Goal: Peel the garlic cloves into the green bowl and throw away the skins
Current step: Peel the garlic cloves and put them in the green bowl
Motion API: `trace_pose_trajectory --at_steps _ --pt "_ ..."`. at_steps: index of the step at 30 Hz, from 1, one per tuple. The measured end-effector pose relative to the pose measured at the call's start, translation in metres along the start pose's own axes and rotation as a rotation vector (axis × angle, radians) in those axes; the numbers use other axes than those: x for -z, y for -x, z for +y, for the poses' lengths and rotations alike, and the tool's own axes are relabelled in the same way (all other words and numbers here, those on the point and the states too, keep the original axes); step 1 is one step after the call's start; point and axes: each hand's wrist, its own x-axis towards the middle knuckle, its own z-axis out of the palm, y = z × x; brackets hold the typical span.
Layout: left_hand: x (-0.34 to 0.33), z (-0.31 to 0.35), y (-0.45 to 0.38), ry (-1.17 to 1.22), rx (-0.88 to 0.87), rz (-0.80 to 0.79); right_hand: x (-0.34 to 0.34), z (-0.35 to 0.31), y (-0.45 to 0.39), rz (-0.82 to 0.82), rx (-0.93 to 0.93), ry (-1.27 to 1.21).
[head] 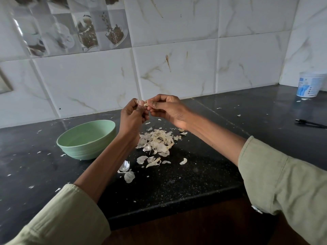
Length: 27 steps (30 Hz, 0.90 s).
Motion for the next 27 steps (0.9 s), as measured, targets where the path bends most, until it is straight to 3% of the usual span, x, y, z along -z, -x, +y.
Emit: trace_pose_trajectory --at_steps 3,10,20,24,27 --pt "0.002 0.001 -0.001 -0.043 -0.022 0.013 0.0 0.001 -0.001 0.021 -0.013 0.043" --pt "0.002 -0.001 -0.002 -0.401 -0.151 0.04 0.005 -0.001 -0.007 0.1 0.03 0.243" --pt "0.009 0.001 -0.003 -0.398 -0.078 0.057 0.024 -0.014 -0.009 0.096 -0.001 0.317" --pt "0.015 0.002 -0.001 -0.775 -0.206 -0.024 0.042 -0.025 -0.008 0.064 -0.045 0.309" --pt "0.011 0.004 0.002 -0.919 -0.187 -0.087 0.047 -0.024 -0.007 0.049 -0.064 0.363"
